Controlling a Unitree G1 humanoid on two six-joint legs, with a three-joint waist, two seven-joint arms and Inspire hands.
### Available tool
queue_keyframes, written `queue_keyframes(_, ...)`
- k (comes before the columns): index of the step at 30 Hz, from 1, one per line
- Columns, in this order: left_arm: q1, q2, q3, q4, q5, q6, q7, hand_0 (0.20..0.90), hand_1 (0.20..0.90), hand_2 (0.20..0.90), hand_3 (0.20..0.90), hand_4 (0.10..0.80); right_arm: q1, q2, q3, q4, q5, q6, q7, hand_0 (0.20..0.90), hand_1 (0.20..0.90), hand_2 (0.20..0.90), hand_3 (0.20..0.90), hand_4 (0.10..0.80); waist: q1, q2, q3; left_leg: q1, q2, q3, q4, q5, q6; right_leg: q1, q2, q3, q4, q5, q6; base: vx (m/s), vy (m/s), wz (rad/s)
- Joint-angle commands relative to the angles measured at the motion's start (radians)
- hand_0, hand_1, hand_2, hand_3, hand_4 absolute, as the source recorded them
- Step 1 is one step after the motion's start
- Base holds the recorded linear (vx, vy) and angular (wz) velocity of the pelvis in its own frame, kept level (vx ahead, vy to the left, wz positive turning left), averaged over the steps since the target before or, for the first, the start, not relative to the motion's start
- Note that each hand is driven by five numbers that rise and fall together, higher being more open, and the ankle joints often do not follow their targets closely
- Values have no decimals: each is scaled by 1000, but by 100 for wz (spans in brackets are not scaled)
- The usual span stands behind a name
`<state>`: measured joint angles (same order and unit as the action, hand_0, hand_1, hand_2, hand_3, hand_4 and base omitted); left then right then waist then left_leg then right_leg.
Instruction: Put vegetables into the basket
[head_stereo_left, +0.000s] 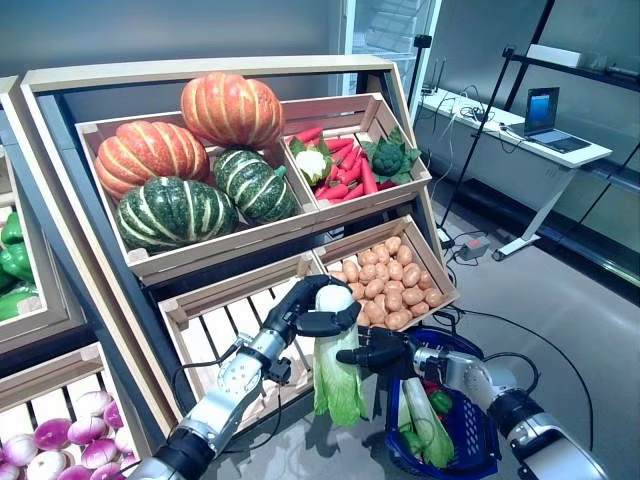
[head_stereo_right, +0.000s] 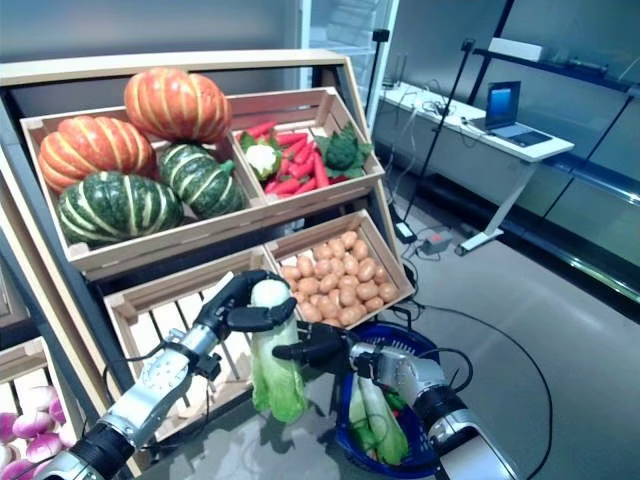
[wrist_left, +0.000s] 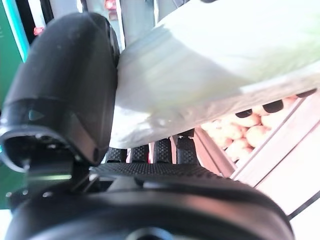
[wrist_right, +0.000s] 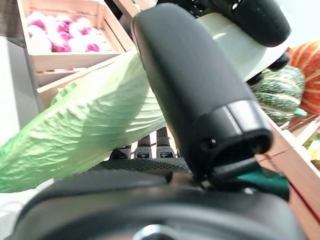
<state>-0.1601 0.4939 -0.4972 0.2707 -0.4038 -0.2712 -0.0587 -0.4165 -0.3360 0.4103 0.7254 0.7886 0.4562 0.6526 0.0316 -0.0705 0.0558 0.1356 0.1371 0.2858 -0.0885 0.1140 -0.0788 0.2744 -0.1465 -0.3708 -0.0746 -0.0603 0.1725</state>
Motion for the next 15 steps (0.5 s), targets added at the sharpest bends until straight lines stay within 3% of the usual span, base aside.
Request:
queue_keyframes(1,-207,-138,-13,-158,-143,-186,-60,300,300,300,300,400,-134,85,50,107,11,12,65,900,900,900,900,800,35,11,-21,57,-2,-15,1,-123,7,-71,4,13,-13,89,-73,0,0,0)
queue_keyframes(2,-208,-138,-13,-157,-144,-187,-61,300,300,300,300,400,-134,85,49,109,18,7,69,900,900,900,900,800,36,11,-21,58,-2,-16,1,-123,7,-71,4,13,-13,89,-74,0,0,0)
queue_keyframes(3,-208,-138,-14,-159,-143,-185,-60,300,300,300,300,400,-133,87,49,109,26,5,70,599,599,599,599,599,36,11,-21,58,-2,-17,1,-123,7,-71,4,13,-13,89,-74,0,0,0)
queue_keyframes(4,-208,-137,-15,-166,-146,-181,-58,300,300,300,300,400,-132,91,46,101,64,-7,60,498,498,498,498,532,36,12,-21,58,-2,-19,1,-123,7,-70,5,14,-13,89,-74,0,0,0)
queue_keyframes(5,-207,-133,-16,-170,-152,-181,-60,300,300,300,300,400,-131,93,38,90,100,-20,45,300,300,300,300,400,37,14,-20,58,-3,-23,1,-124,8,-70,5,14,-13,88,-75,0,0,0)
queue_keyframes(15,-202,-131,-12,-178,-153,-172,-62,300,300,300,300,400,-122,88,29,37,71,-70,1,300,300,300,300,400,30,16,-21,58,-4,-21,1,-123,8,-73,5,20,-13,90,-74,0,0,0)
